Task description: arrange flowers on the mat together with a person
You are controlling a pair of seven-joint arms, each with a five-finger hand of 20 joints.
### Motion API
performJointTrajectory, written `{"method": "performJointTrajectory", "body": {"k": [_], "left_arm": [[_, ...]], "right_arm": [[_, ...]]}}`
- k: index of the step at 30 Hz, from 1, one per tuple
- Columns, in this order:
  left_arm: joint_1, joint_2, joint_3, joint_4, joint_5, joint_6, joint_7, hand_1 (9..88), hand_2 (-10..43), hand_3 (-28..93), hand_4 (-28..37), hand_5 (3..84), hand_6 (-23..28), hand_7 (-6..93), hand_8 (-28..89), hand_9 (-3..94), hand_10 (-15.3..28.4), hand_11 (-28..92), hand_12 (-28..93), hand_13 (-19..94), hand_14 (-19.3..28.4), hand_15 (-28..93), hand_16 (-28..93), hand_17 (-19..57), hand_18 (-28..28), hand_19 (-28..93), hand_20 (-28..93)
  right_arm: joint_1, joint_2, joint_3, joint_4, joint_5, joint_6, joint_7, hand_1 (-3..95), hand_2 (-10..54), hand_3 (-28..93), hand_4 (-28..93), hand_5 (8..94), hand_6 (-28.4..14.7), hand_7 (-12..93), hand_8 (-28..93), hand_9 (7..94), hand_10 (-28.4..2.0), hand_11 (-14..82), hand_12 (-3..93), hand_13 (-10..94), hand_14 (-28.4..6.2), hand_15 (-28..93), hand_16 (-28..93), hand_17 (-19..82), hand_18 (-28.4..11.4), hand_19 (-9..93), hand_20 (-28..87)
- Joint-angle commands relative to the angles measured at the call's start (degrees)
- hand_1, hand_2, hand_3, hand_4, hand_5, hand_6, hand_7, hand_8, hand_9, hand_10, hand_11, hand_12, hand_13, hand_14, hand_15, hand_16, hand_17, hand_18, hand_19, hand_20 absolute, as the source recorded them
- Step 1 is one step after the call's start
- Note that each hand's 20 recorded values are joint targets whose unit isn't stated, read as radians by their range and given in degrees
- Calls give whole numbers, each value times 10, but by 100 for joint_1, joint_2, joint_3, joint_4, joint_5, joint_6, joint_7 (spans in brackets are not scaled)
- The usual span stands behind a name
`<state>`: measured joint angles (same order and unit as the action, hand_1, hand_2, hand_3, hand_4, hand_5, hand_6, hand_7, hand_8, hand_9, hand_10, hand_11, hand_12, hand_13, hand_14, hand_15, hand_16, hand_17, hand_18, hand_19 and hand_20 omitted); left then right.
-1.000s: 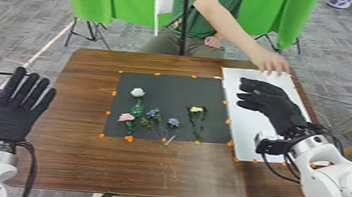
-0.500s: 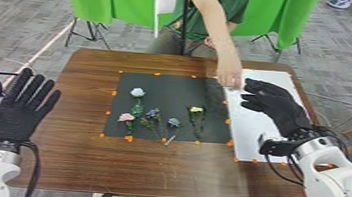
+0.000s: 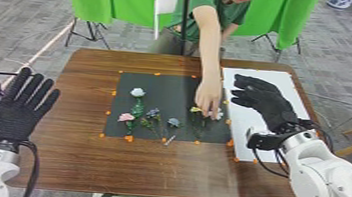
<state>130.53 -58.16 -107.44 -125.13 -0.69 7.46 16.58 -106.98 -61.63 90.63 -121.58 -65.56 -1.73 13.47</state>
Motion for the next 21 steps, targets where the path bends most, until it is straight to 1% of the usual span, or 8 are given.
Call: {"method": "performJointTrajectory", "body": {"k": [1, 3, 9, 11, 14, 16, 18, 21], "left_arm": [[74, -42, -8, 10, 19, 10, -22, 249, 107, 712, -283, 408, 67, 61, -77, 382, 150, 155, 89, 288, 155, 270, -55, -37, 135, 301, 123], [78, -28, -11, 8, -50, -21, 2, 245, 112, 705, -283, 408, 67, 61, -77, 382, 150, 155, 89, 288, 155, 270, -55, -37, 135, 301, 123], [76, -14, -8, 7, -72, 4, 23, 240, 132, 652, -283, 408, 66, 60, -77, 381, 151, 153, 89, 287, 156, 270, -54, -39, 136, 301, 124], [93, -17, -11, 0, -92, -11, 47, 239, 133, 648, -283, 408, 66, 59, -77, 382, 151, 153, 89, 287, 157, 270, -54, -39, 136, 301, 124], [54, 0, 15, 23, -91, -21, 27, 244, 133, 638, -283, 408, 66, 59, -77, 382, 151, 152, 89, 286, 157, 269, -54, -39, 136, 300, 124], [93, -9, -3, 2, -77, -54, 50, 244, 134, 633, -283, 408, 66, 58, -77, 382, 152, 152, 89, 286, 158, 269, -54, -39, 136, 300, 125], [44, -1, 35, 19, -106, -45, 64, 248, 134, 626, -283, 408, 66, 58, -77, 382, 152, 152, 90, 286, 158, 269, -53, -39, 136, 300, 125], [79, -9, 15, 10, -122, -33, 37, 251, 135, 618, -283, 409, 67, 58, -76, 381, 153, 151, 90, 286, 158, 268, -53, -39, 136, 299, 125]], "right_arm": [[-52, 13, 84, -10, 0, -32, -31, 309, -56, 784, -253, 413, -14, 177, -131, 401, -96, 74, 125, 352, -92, 189, 131, 170, -146, 393, 150], [-66, 2, 108, -25, -4, -51, -42, 310, -56, 784, -253, 413, -13, 177, -131, 401, -95, 74, 125, 352, -92, 189, 131, 170, -146, 393, 150], [-62, -3, 134, -53, -5, -41, -55, 310, -56, 785, -253, 413, -13, 177, -132, 402, -95, 74, 124, 352, -92, 190, 131, 169, -146, 394, 150], [-56, -6, 139, -45, 17, -52, -38, 310, -56, 785, -253, 413, -13, 177, -131, 402, -95, 74, 124, 352, -92, 190, 131, 169, -146, 393, 150], [-61, 30, 151, -65, 34, -36, -61, 310, -56, 784, -253, 413, -13, 177, -132, 401, -95, 74, 124, 352, -92, 191, 131, 169, -146, 393, 149], [-55, 17, 172, -57, 9, -78, -79, 310, -56, 784, -253, 413, -13, 177, -132, 402, -95, 74, 124, 352, -93, 191, 130, 169, -146, 393, 149], [-102, -2, 213, -65, 55, -32, -73, 310, -56, 784, -253, 414, -13, 178, -132, 402, -96, 74, 124, 352, -93, 191, 130, 170, -146, 393, 149], [-123, -20, 257, -70, 48, -47, -70, 310, -56, 784, -253, 415, -14, 177, -132, 402, -95, 74, 124, 353, -93, 191, 130, 169, -146, 393, 149]]}}
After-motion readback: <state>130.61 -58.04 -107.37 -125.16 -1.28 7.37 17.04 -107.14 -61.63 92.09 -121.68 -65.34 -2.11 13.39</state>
